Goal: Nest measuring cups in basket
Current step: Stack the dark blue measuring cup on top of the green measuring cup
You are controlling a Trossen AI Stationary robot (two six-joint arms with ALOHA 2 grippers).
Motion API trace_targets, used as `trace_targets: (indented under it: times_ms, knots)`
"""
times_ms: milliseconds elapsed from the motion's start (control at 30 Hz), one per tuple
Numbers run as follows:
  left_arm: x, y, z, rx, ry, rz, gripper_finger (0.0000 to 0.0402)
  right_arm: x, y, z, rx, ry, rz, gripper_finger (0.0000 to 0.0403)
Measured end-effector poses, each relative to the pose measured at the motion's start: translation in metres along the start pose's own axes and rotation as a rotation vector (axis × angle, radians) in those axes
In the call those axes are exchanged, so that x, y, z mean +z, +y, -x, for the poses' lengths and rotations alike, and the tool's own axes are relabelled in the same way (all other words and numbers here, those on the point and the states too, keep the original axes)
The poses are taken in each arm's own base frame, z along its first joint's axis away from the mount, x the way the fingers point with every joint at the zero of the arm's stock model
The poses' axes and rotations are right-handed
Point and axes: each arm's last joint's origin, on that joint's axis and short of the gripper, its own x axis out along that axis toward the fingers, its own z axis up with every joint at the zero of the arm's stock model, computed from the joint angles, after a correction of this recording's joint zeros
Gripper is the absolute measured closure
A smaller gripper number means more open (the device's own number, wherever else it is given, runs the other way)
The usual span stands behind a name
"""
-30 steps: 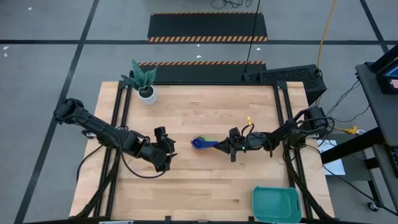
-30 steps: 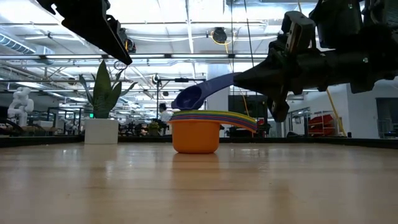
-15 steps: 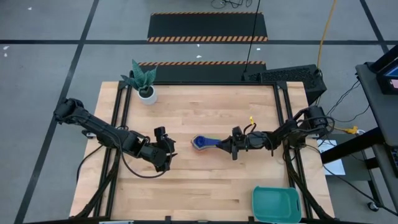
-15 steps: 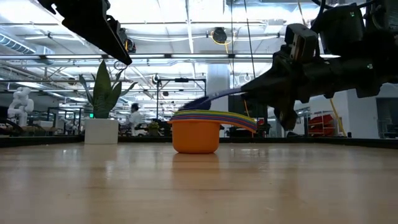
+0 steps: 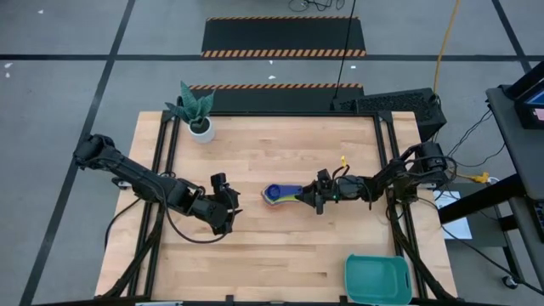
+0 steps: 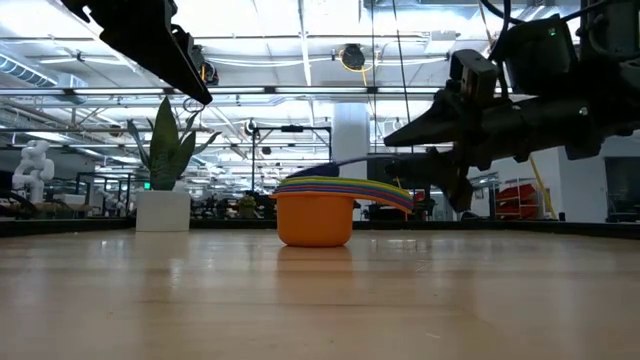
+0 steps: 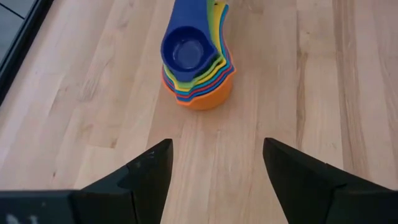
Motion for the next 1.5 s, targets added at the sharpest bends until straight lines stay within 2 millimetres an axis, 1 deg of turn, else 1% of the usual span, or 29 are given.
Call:
trace_targets:
  times_ms: [167, 367, 467, 633, 733, 1033, 1200, 1333, 1433, 1500]
  knots:
    - [0.000, 0.000, 0.000, 0.000, 0.000, 0.000, 0.0149, 0.000, -0.001, 0.000, 0.055, 0.073, -0.014, 0.0218]
    - [0.000, 0.000, 0.000, 0.000, 0.000, 0.000, 0.0149, 0.004, 0.003, 0.002, 0.078, 0.069, 0.002, 0.0218]
    - [0.000, 0.000, 0.000, 0.000, 0.000, 0.003, 0.0149, 0.007, 0.006, 0.005, 0.060, 0.088, 0.021, 0.0218]
    - [0.000, 0.000, 0.000, 0.000, 0.000, 0.006, 0.0149, 0.010, 0.007, 0.014, -0.034, 0.166, 0.043, 0.0218]
    - [0.001, 0.000, 0.000, -0.003, -0.007, 0.016, 0.0149, 0.014, 0.009, 0.021, -0.077, 0.175, 0.062, 0.0218]
    - [0.011, -0.004, 0.001, -0.035, -0.101, 0.028, 0.0149, 0.027, 0.022, 0.040, -0.072, 0.188, 0.127, 0.0218]
    - [0.018, -0.004, 0.001, -0.046, -0.166, 0.036, 0.0149, 0.030, 0.026, 0.050, -0.068, 0.211, 0.202, 0.0218]
    - [0.027, 0.001, 0.000, -0.009, -0.239, 0.081, 0.0149, 0.031, 0.030, 0.055, -0.079, 0.185, 0.296, 0.0218]
    - [0.033, 0.007, -0.003, 0.011, -0.277, 0.108, 0.0149, 0.027, 0.032, 0.056, -0.119, 0.178, 0.391, 0.0218]
    - [0.036, 0.011, -0.008, 0.035, -0.287, 0.117, 0.0149, 0.022, 0.033, 0.057, -0.130, 0.201, 0.445, 0.0218]
